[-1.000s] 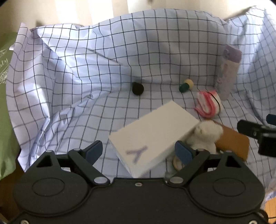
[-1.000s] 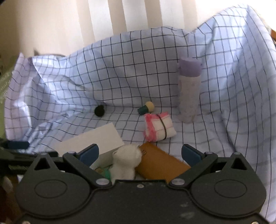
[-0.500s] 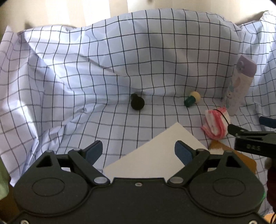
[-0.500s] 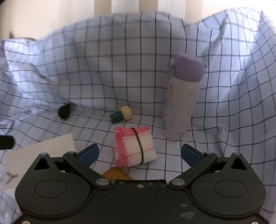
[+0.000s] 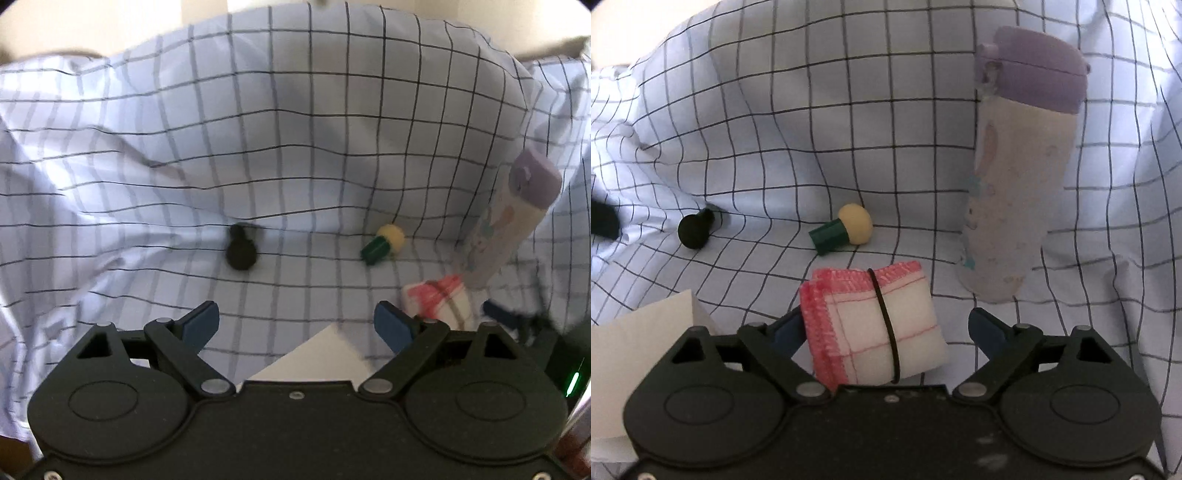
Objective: Organize soft objects
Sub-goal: 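Close the right gripper on the pink-edged cloth while the left grasps the green-handled stick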
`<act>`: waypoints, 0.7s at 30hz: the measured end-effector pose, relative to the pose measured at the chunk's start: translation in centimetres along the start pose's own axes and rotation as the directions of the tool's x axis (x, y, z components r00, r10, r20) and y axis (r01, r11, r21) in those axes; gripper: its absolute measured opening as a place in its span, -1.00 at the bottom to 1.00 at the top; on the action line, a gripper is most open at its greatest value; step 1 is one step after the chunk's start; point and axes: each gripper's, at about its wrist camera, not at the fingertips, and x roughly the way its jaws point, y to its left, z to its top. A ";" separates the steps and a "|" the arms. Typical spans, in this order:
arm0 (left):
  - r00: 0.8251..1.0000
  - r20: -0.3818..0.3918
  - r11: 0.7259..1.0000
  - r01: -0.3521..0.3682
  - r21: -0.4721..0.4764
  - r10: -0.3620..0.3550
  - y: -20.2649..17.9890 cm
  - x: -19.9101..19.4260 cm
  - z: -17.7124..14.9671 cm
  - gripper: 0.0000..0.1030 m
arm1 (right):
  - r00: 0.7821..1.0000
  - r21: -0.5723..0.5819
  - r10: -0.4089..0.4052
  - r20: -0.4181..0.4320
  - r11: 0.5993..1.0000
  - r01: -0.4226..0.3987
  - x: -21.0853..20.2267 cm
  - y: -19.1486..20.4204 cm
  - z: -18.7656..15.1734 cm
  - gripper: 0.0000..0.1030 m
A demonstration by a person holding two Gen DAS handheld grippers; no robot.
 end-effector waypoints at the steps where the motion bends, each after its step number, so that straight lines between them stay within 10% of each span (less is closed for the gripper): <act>1: 1.000 -0.014 1.000 0.014 -0.018 -0.014 -0.4 0.6 0.5 0.71 | 1.000 -0.019 0.007 0.010 1.000 -0.006 0.1 0.2 -0.1 0.59; 21: 0.987 -0.152 0.993 0.032 -0.114 -0.049 -8.3 11.0 5.8 0.70 | 0.991 -0.070 0.042 0.124 0.997 -0.033 -0.9 0.8 -2.1 0.42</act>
